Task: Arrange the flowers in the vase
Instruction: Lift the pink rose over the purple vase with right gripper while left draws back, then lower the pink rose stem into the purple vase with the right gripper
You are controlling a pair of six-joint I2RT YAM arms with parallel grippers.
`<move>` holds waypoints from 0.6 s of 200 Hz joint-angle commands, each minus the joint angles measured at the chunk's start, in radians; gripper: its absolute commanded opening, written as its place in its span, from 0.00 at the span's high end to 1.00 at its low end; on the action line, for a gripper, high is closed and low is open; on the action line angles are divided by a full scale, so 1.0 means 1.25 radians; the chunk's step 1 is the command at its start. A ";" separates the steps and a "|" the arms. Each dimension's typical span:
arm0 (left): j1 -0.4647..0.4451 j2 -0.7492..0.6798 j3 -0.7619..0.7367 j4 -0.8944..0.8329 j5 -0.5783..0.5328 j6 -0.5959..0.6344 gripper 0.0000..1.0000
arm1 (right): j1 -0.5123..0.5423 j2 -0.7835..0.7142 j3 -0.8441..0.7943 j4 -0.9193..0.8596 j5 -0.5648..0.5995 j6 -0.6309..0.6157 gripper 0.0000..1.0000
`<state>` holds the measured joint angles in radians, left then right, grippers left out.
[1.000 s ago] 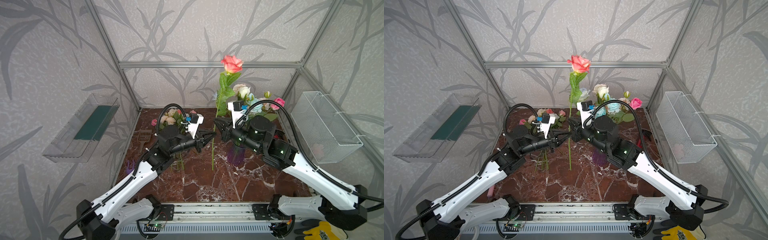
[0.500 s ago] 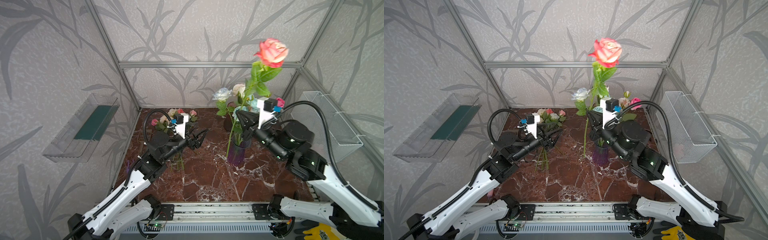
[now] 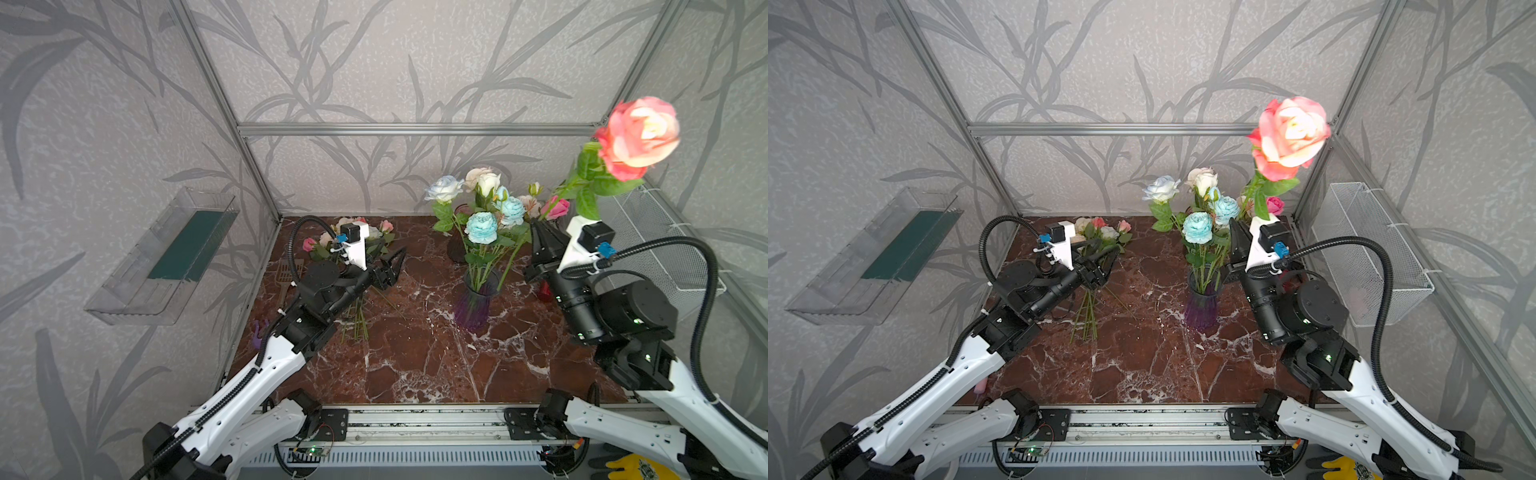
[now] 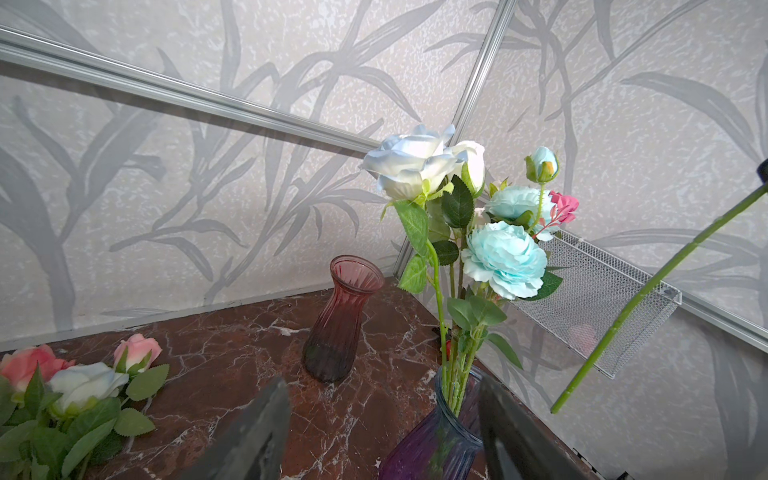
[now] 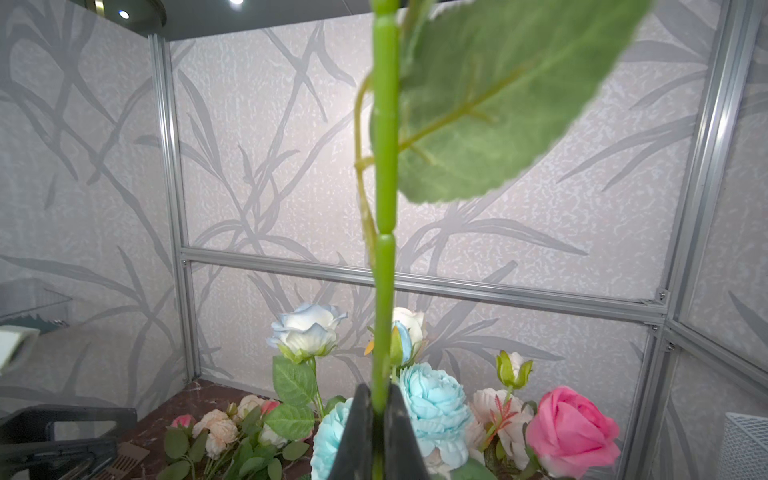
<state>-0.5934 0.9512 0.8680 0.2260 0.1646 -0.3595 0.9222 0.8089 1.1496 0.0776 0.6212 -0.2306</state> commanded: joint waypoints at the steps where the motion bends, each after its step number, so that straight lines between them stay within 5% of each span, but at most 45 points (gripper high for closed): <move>1: 0.007 0.001 -0.007 0.029 -0.006 -0.007 0.28 | -0.015 0.020 -0.012 0.098 0.023 -0.024 1.00; 120: 0.064 0.030 -0.011 0.065 0.052 -0.066 0.28 | -0.122 0.047 -0.136 0.142 -0.053 0.127 1.00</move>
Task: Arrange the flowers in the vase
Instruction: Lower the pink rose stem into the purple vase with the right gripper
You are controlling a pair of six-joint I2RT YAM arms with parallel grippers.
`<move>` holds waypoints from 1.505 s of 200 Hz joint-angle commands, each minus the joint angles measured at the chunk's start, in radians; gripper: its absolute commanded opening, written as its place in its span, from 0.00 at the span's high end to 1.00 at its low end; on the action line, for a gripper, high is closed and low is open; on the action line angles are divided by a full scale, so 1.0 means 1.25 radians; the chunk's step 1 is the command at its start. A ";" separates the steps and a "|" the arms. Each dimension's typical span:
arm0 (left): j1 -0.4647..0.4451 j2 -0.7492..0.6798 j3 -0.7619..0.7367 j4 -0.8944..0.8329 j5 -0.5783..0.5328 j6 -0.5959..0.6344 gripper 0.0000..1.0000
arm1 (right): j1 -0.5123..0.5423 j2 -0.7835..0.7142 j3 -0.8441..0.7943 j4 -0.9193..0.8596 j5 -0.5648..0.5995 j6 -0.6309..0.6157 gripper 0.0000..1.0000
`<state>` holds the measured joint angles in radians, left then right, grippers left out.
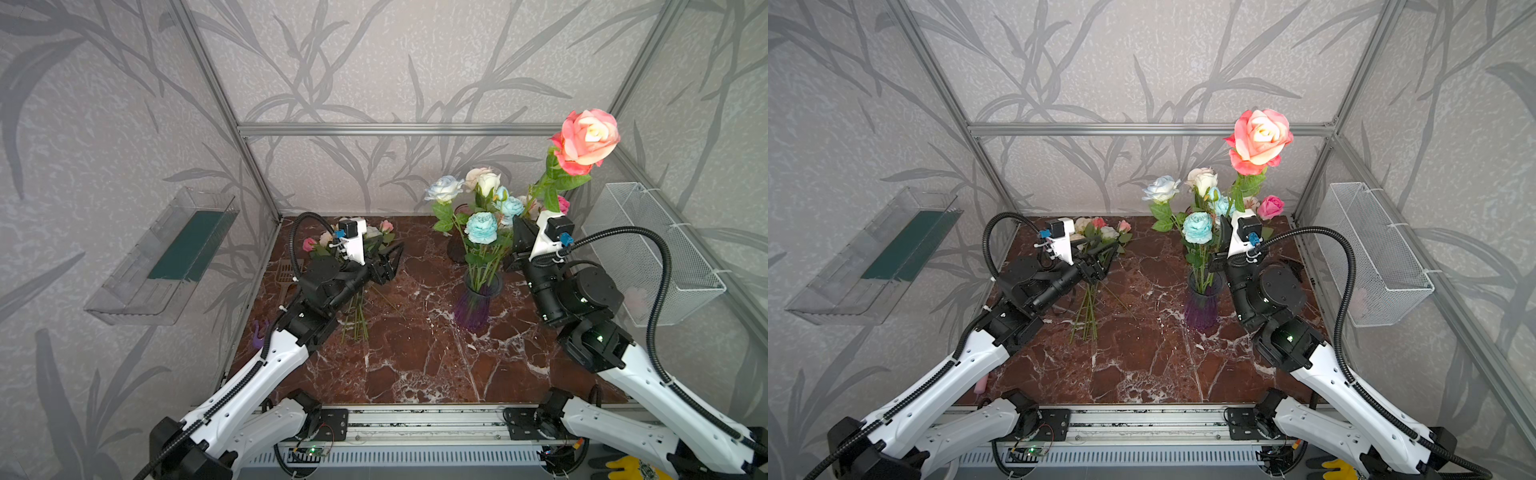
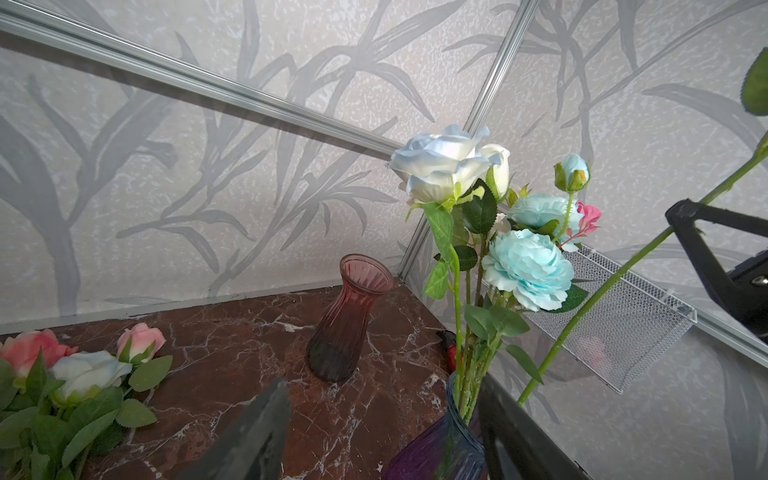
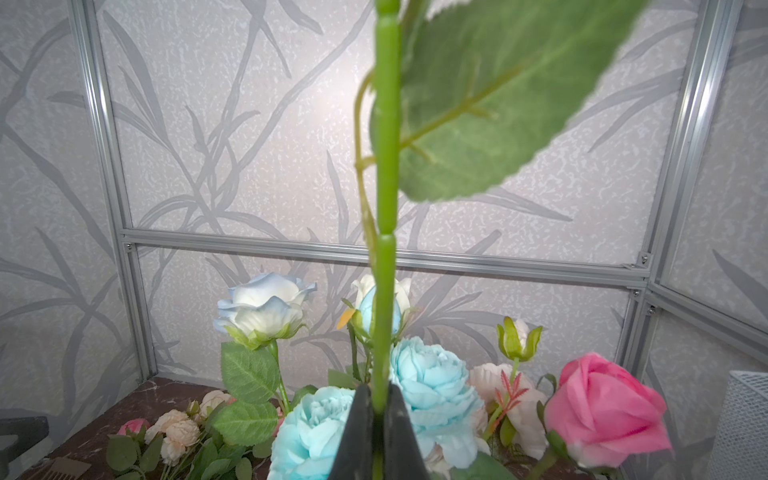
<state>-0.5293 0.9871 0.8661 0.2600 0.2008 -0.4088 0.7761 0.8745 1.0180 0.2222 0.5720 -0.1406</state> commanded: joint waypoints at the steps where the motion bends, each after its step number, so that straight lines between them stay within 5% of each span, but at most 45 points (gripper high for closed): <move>1: 0.014 0.002 -0.010 0.038 0.024 -0.027 0.28 | -0.005 -0.005 -0.033 0.026 -0.014 0.057 1.00; 54: 0.025 0.011 -0.008 0.045 0.039 -0.043 0.28 | -0.005 -0.021 -0.110 -0.051 -0.016 0.134 1.00; 134: 0.029 0.021 -0.007 0.049 0.050 -0.053 0.28 | -0.006 -0.001 -0.092 -0.176 0.027 0.196 0.72; 177: 0.031 0.026 -0.005 0.050 0.060 -0.057 0.27 | -0.007 0.028 -0.033 -0.232 0.044 0.189 0.69; 301: 0.031 0.028 -0.003 0.049 0.066 -0.065 0.28 | -0.007 -0.107 0.125 -0.699 -0.085 0.362 0.51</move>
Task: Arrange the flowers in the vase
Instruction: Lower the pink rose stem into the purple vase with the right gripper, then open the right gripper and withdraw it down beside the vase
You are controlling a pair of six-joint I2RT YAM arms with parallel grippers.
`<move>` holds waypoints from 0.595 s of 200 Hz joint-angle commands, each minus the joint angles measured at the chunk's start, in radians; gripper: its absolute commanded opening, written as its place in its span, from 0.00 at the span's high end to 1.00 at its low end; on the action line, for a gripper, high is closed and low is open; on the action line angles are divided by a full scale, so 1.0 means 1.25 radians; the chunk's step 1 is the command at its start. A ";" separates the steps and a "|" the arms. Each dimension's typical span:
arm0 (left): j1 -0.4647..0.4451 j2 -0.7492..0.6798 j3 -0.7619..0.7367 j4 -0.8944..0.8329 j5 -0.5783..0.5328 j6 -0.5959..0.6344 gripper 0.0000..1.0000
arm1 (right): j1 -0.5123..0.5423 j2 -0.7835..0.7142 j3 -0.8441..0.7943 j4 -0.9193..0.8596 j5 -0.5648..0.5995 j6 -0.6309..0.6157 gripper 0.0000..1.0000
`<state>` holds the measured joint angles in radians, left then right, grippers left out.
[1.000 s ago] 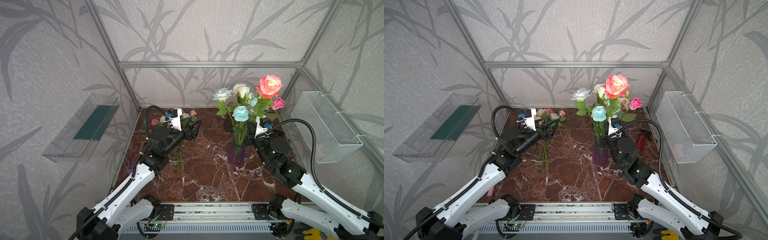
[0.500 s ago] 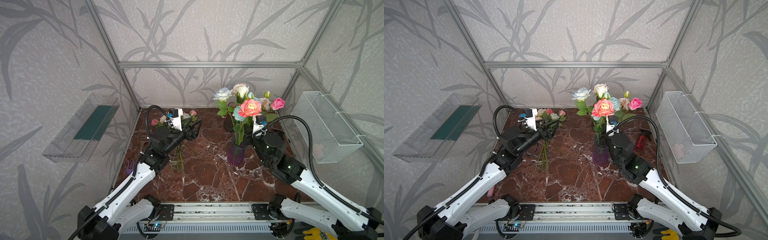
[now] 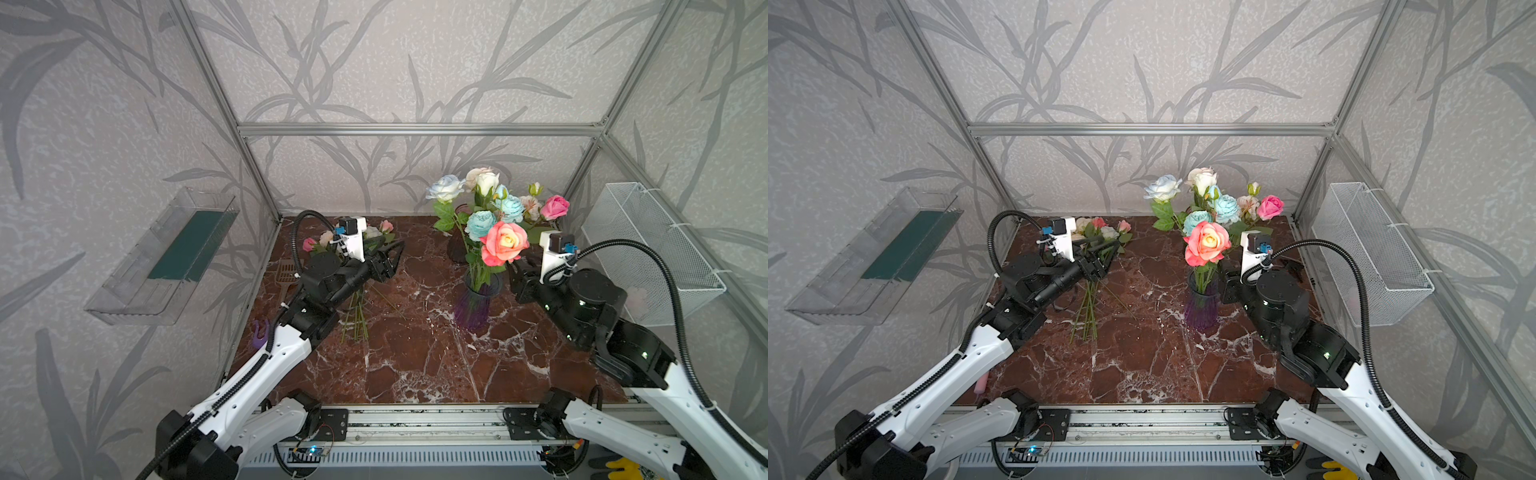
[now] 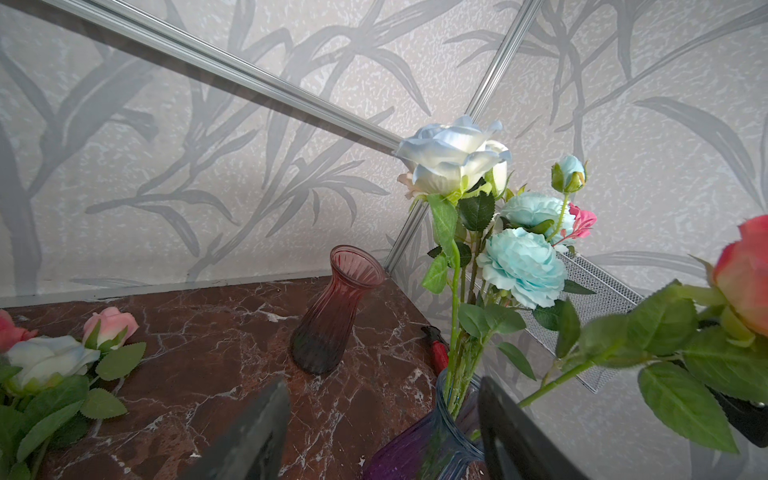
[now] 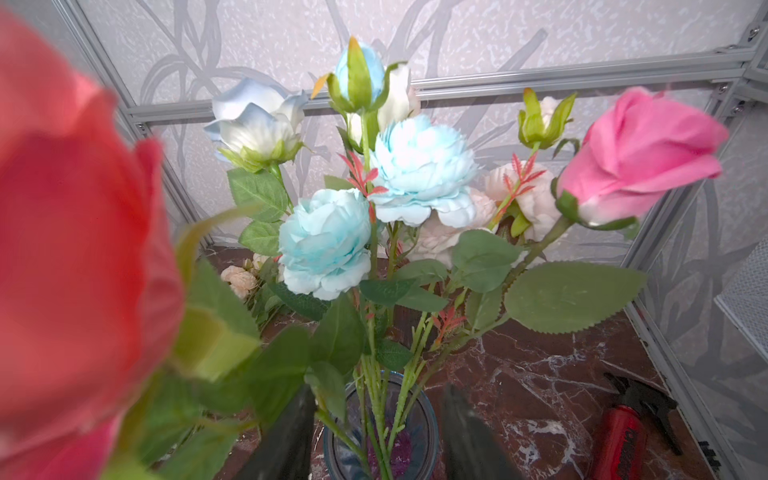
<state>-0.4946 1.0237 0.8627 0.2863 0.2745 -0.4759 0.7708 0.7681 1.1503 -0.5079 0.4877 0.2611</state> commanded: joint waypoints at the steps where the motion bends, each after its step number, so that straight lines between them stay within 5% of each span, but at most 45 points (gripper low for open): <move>1: 0.003 -0.001 0.000 0.028 0.007 -0.012 0.28 | -0.003 -0.023 0.018 -0.117 -0.018 0.041 0.51; 119: 0.004 0.002 0.003 0.024 0.006 -0.012 0.28 | -0.016 -0.074 0.017 -0.227 0.100 0.116 0.66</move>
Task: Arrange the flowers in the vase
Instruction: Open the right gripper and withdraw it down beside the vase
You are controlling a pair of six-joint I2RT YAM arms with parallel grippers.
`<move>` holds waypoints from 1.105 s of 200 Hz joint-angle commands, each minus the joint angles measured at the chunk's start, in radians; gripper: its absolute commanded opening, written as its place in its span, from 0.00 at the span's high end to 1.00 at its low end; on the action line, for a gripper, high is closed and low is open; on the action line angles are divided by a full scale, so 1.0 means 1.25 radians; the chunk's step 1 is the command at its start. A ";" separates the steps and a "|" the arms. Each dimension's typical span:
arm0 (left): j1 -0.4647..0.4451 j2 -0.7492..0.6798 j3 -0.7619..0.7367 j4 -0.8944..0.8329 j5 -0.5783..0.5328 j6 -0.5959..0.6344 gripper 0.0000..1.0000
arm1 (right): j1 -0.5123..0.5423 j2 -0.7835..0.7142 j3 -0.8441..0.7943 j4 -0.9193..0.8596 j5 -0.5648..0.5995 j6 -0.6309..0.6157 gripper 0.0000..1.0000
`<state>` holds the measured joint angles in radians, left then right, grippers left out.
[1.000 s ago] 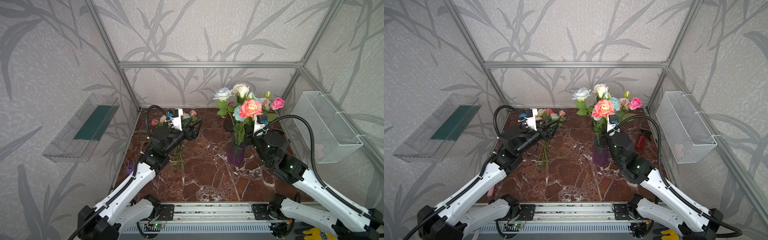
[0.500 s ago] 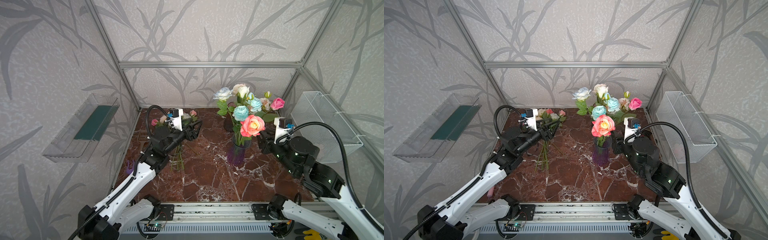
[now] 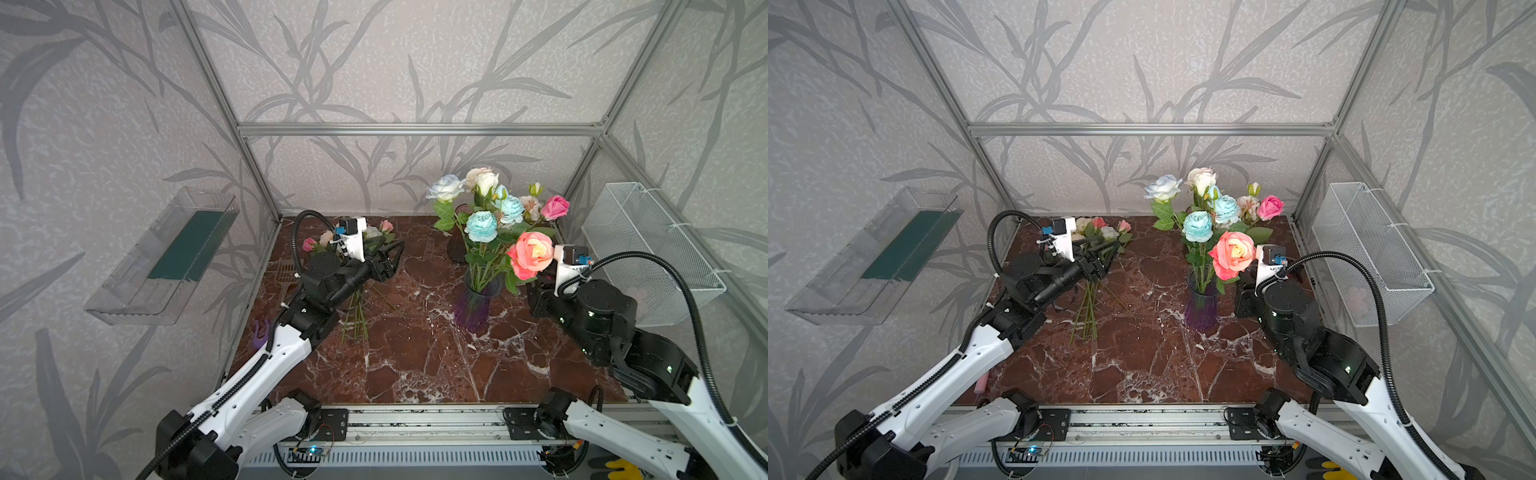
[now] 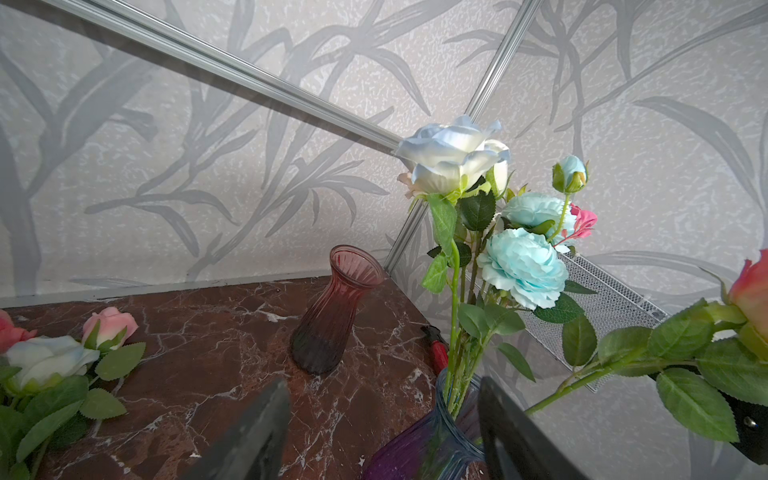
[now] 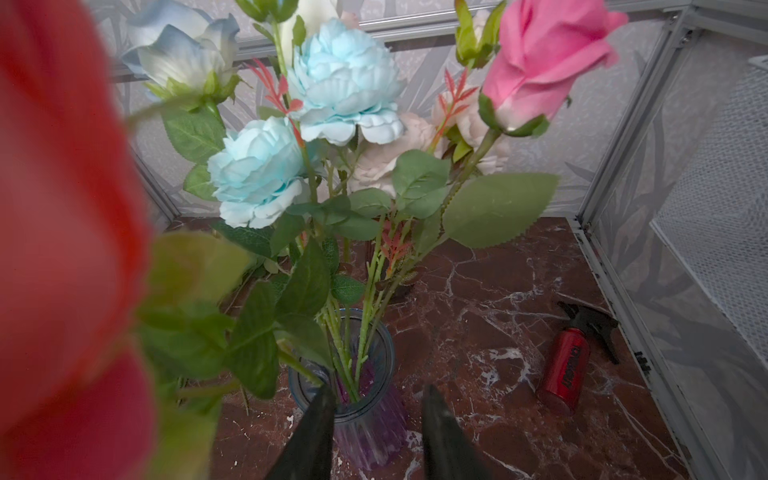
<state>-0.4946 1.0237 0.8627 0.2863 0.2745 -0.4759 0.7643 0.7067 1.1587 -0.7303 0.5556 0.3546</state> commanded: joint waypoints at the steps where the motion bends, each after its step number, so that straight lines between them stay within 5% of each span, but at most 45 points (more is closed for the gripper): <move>1: 0.003 0.002 0.002 0.024 0.006 -0.011 0.28 | -0.012 -0.025 0.011 -0.052 0.046 0.043 0.66; 36: 0.004 0.006 0.002 0.024 0.005 -0.012 0.28 | -0.078 -0.014 0.004 -0.110 -0.023 0.097 0.69; 82: 0.003 0.002 0.002 0.023 0.001 -0.010 0.28 | -0.331 0.010 -0.042 -0.071 -0.387 0.136 0.69; 117: 0.004 0.001 0.002 0.023 0.003 -0.012 0.28 | -0.438 0.041 -0.116 0.018 -0.626 0.173 0.66; 221: 0.003 -0.004 0.002 0.024 0.006 -0.013 0.28 | -0.439 0.231 -0.118 0.055 -0.650 0.149 0.60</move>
<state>-0.4942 1.0302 0.8627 0.2859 0.2745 -0.4759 0.2207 0.9588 0.9962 -0.6769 -0.2420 0.5663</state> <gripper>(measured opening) 0.723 0.399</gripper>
